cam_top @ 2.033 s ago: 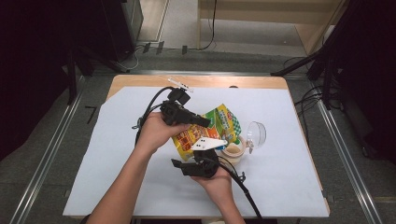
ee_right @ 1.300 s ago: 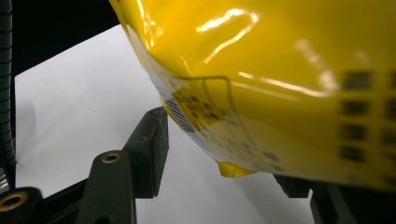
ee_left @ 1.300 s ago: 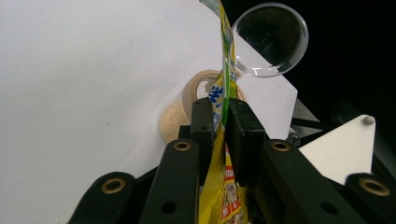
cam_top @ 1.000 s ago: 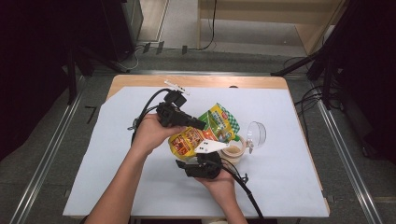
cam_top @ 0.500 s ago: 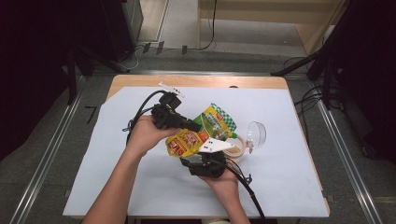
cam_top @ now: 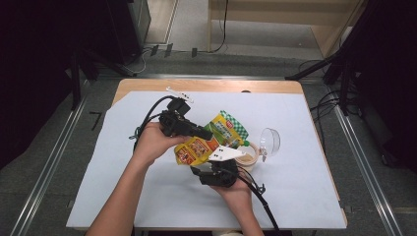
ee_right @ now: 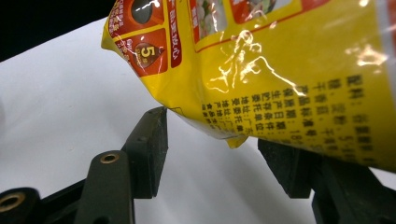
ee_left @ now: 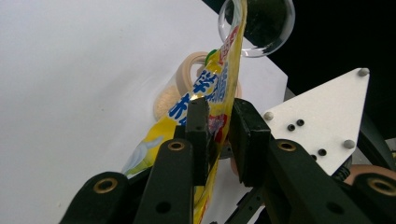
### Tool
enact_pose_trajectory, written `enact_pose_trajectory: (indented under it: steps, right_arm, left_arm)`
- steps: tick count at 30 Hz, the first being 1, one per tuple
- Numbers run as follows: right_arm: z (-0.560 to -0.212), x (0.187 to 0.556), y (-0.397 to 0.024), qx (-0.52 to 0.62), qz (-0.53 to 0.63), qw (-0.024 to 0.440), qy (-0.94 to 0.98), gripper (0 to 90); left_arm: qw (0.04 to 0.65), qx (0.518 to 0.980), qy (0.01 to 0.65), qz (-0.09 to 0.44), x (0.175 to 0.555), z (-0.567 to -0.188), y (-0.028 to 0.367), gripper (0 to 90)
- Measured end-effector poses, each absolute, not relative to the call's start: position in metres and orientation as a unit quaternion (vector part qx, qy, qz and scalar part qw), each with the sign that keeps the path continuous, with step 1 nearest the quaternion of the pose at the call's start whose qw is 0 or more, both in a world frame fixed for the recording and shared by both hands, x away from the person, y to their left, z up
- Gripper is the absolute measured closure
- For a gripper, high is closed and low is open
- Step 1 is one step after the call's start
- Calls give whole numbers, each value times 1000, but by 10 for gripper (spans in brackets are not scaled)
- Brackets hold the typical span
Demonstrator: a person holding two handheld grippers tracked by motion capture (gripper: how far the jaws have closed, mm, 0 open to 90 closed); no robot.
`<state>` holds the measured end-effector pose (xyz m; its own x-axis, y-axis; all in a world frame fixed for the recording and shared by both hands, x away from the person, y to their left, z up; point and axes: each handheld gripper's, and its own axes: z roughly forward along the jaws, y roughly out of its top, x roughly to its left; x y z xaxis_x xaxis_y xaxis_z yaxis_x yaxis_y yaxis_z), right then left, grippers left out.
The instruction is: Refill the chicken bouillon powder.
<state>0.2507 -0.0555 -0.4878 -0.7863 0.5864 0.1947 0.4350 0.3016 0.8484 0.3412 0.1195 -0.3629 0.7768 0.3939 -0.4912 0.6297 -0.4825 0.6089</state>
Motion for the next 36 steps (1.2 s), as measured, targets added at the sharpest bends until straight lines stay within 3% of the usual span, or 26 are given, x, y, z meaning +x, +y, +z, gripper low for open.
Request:
enact_pose_trajectory:
  steps: [6, 12, 36]
  right_arm:
    - [-487, 251, -54, 313, 501, 75, 803, 442]
    - [-488, 250, -50, 308, 486, 73, 815, 444]
    - [-484, 245, -56, 305, 509, 76, 801, 444]
  left_arm:
    - [420, 848, 292, -135, 339, -361, 115, 782]
    - [414, 856, 279, -132, 337, -364, 110, 846]
    - [438, 841, 279, -150, 345, -365, 150, 894]
